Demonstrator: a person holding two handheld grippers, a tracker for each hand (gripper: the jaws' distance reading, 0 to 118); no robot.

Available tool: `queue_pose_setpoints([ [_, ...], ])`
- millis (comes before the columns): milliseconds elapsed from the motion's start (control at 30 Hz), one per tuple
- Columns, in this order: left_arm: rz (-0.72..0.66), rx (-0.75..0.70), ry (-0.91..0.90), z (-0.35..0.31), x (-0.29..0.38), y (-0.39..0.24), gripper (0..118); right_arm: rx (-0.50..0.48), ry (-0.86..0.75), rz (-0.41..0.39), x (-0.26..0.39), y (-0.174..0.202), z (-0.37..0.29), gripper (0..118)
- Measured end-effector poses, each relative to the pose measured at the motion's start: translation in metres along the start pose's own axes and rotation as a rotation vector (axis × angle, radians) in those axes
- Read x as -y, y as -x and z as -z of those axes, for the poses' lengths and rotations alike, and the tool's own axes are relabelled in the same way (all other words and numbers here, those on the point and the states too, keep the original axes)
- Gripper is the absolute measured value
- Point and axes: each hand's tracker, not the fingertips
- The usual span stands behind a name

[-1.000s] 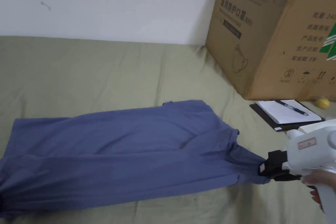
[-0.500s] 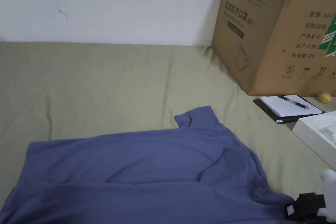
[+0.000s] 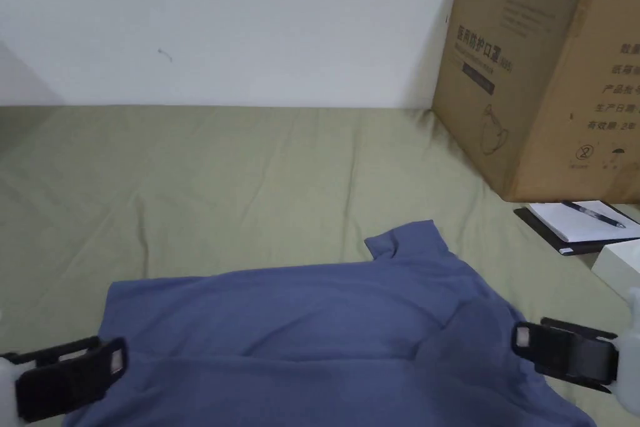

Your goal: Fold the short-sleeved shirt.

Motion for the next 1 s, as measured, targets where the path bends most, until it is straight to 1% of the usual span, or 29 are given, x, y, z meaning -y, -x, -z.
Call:
queue_pose_setpoints([
  [33, 0.032, 0.009, -0.058, -0.005, -0.001, -0.012, 107, -0.099, -0.071, -0.069, 0.000, 0.024, -0.007, 105],
  [67, 0.071, 0.005, -0.143, -0.015, -0.003, -0.041, 96, -0.130, -0.222, -0.121, 0.007, 0.045, -0.014, 91],
  [100, 0.108, 0.013, -0.226, -0.021, -0.001, -0.056, 78, -0.120, -0.338, -0.168, 0.015, 0.063, -0.017, 70],
  [133, 0.133, 0.015, -0.280, -0.025, 0.001, -0.065, 50, -0.101, -0.401, -0.202, 0.021, 0.077, -0.018, 43],
  [167, 0.166, 0.001, -0.323, -0.028, 0.004, -0.076, 7, -0.080, -0.463, -0.231, 0.027, 0.084, -0.015, 0],
  [200, 0.185, -0.035, -0.344, -0.023, 0.004, -0.078, 0, -0.060, -0.500, -0.243, 0.032, 0.093, -0.014, 0],
  [233, 0.188, -0.098, -0.355, -0.022, 0.008, -0.084, 0, -0.045, -0.534, -0.234, 0.037, 0.101, -0.015, 0],
  [267, 0.177, -0.106, -0.370, -0.023, 0.010, -0.087, 0, -0.053, -0.545, -0.220, 0.040, 0.103, -0.016, 0],
  [333, 0.082, -0.009, -0.396, -0.022, 0.005, -0.080, 0, -0.106, -0.506, -0.212, 0.033, 0.115, -0.018, 0],
  [367, 0.048, 0.007, -0.403, -0.022, -0.002, -0.075, 0, -0.132, -0.454, -0.216, 0.030, 0.118, -0.015, 0],
  [400, 0.063, -0.011, -0.387, -0.018, -0.013, -0.071, 0, -0.134, -0.428, -0.227, 0.028, 0.119, -0.013, 0],
  [433, 0.068, -0.030, -0.355, -0.009, -0.029, -0.064, 0, -0.113, -0.411, -0.251, 0.023, 0.118, -0.011, 0],
  [500, 0.068, -0.087, -0.259, 0.016, -0.061, -0.038, 0, -0.081, -0.381, -0.305, 0.017, 0.118, -0.007, 0],
  [533, 0.045, -0.078, -0.201, 0.031, -0.075, -0.026, 0, -0.074, -0.365, -0.321, 0.015, 0.118, -0.004, 0],
  [567, -0.019, -0.062, -0.112, 0.056, -0.094, -0.009, 0, -0.078, -0.349, -0.328, 0.013, 0.113, 0.000, 0],
  [633, -0.083, -0.100, 0.067, 0.105, -0.123, 0.017, 0, -0.110, -0.287, -0.343, 0.009, 0.113, 0.011, 0],
  [700, -0.120, -0.114, 0.288, 0.162, -0.135, 0.043, 0, -0.121, -0.255, -0.347, 0.008, 0.111, 0.022, 0],
  [733, -0.126, -0.103, 0.360, 0.183, -0.136, 0.056, 2, -0.125, -0.233, -0.351, 0.008, 0.113, 0.028, 0],
  [767, -0.103, -0.108, 0.421, 0.205, -0.131, 0.064, 22, -0.131, -0.214, -0.353, 0.008, 0.114, 0.035, 0],
  [800, -0.066, -0.107, 0.458, 0.226, -0.127, 0.073, 55, -0.139, -0.194, -0.355, 0.007, 0.115, 0.042, 0],
  [833, -0.025, -0.122, 0.511, 0.245, -0.122, 0.079, 92, -0.149, -0.179, -0.352, 0.008, 0.114, 0.049, 0],
  [867, -0.025, -0.140, 0.527, 0.255, -0.116, 0.088, 118, -0.158, -0.168, -0.350, 0.008, 0.114, 0.054, 0],
  [933, -0.003, -0.162, 0.486, 0.275, -0.109, 0.101, 114, -0.176, -0.138, -0.343, 0.009, 0.115, 0.068, 0],
  [1000, 0.041, -0.201, 0.520, 0.289, -0.099, 0.105, 114, -0.181, -0.105, -0.340, 0.010, 0.112, 0.081, 0],
])
